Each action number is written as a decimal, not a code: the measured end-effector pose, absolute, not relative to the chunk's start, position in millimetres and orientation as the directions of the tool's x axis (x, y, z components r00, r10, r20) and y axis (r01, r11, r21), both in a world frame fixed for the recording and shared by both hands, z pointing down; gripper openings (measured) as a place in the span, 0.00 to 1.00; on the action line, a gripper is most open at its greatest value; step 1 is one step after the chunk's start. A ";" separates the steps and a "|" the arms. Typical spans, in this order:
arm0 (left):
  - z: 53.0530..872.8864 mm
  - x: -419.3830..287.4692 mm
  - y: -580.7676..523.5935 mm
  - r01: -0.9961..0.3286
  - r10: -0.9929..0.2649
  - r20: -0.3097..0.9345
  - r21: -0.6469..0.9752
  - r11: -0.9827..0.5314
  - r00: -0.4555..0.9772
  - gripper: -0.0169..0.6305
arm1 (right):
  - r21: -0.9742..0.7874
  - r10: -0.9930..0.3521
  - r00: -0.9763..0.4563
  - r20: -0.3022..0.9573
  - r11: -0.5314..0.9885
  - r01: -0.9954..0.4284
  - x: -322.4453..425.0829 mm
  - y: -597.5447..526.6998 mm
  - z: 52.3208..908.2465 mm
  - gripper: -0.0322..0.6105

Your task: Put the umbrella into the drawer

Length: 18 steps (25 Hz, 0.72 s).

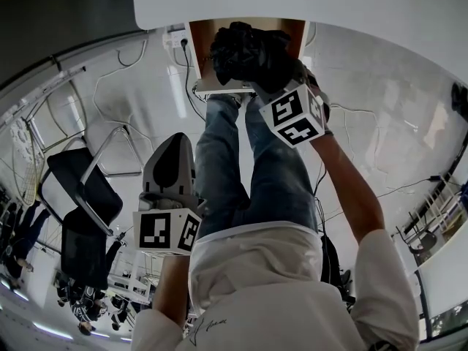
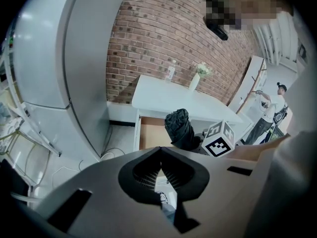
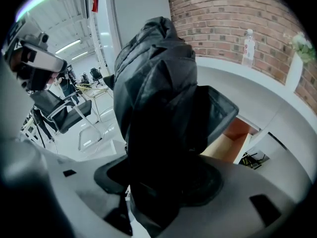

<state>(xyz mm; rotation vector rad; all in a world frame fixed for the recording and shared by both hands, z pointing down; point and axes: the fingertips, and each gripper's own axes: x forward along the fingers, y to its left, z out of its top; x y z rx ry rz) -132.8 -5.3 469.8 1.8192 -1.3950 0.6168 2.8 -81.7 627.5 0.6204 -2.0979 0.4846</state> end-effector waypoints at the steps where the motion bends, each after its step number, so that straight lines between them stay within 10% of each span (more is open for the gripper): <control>1: 472.1 -135.4 -6.2 -0.955 -0.593 0.752 0.271 -0.122 0.289 0.05 | -0.105 -0.249 -0.491 0.835 0.803 -0.586 1.1 -83.4 631.4 0.47; 18: 496.0 -157.5 1.0 -0.959 -0.567 0.781 0.273 -0.070 0.264 0.05 | -0.035 -0.229 -0.410 0.883 0.838 -0.544 -13.6 -96.9 694.0 0.47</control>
